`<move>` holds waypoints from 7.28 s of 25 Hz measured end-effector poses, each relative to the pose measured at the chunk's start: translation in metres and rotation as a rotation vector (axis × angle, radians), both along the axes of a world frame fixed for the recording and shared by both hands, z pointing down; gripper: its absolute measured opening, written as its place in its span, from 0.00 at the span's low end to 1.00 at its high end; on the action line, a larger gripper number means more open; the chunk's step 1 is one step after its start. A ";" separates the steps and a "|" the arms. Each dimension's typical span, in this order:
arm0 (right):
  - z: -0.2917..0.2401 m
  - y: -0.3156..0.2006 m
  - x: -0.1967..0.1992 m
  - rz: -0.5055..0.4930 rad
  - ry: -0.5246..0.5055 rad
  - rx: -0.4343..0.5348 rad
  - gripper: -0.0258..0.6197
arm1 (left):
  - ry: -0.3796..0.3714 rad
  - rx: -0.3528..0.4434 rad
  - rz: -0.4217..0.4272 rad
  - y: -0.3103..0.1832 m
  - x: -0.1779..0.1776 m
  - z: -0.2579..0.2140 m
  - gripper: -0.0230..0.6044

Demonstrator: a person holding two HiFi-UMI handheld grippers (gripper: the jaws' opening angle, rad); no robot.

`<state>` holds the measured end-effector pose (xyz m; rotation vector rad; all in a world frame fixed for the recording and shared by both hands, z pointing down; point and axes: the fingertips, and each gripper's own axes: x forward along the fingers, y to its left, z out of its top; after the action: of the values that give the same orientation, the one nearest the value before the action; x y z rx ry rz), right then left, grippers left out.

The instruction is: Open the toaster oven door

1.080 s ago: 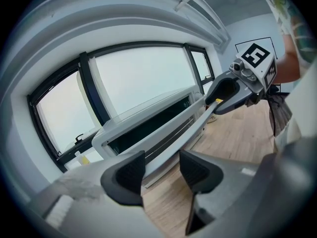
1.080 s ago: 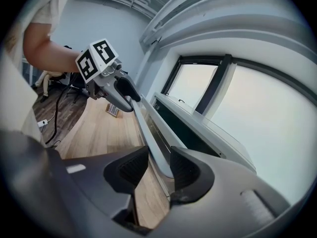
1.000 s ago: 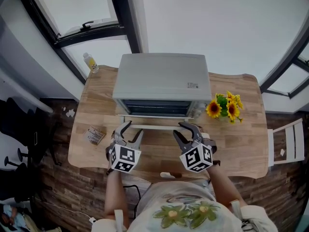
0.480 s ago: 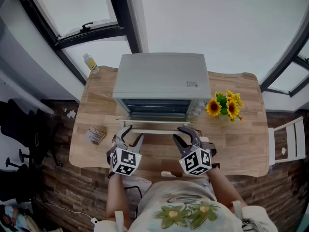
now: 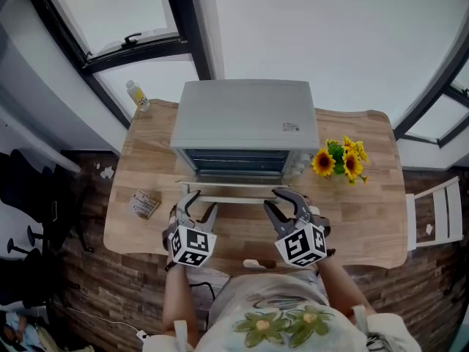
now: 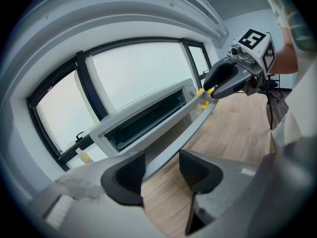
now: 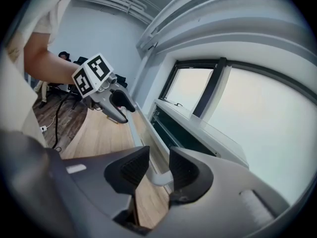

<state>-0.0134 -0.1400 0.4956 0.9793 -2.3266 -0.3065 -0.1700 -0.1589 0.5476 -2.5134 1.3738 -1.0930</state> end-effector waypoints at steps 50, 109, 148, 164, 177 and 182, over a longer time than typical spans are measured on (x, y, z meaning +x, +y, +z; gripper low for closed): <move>0.044 0.010 -0.003 -0.099 0.199 -0.159 0.15 | -0.017 -0.078 0.005 0.035 -0.001 0.037 0.39; 0.075 0.037 -0.004 -0.115 0.196 -0.178 0.16 | -0.021 -0.112 -0.033 0.069 -0.011 0.057 0.35; 0.108 0.057 -0.007 -0.184 0.219 -0.256 0.17 | 0.132 -0.103 -0.202 0.097 0.003 0.024 0.04; 0.139 0.072 -0.009 -0.226 0.281 -0.272 0.19 | 0.120 -0.120 -0.251 0.112 -0.011 0.029 0.04; 0.160 0.078 -0.010 -0.255 0.318 -0.294 0.19 | 0.115 -0.131 -0.267 0.119 -0.015 0.032 0.04; 0.168 0.081 -0.010 -0.268 0.333 -0.312 0.20 | 0.113 -0.135 -0.276 0.121 -0.018 0.033 0.04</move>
<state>-0.0237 -0.0589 0.6640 0.4290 -2.1119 -0.1860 -0.1882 -0.0380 0.5802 -2.5693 1.7782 -1.1377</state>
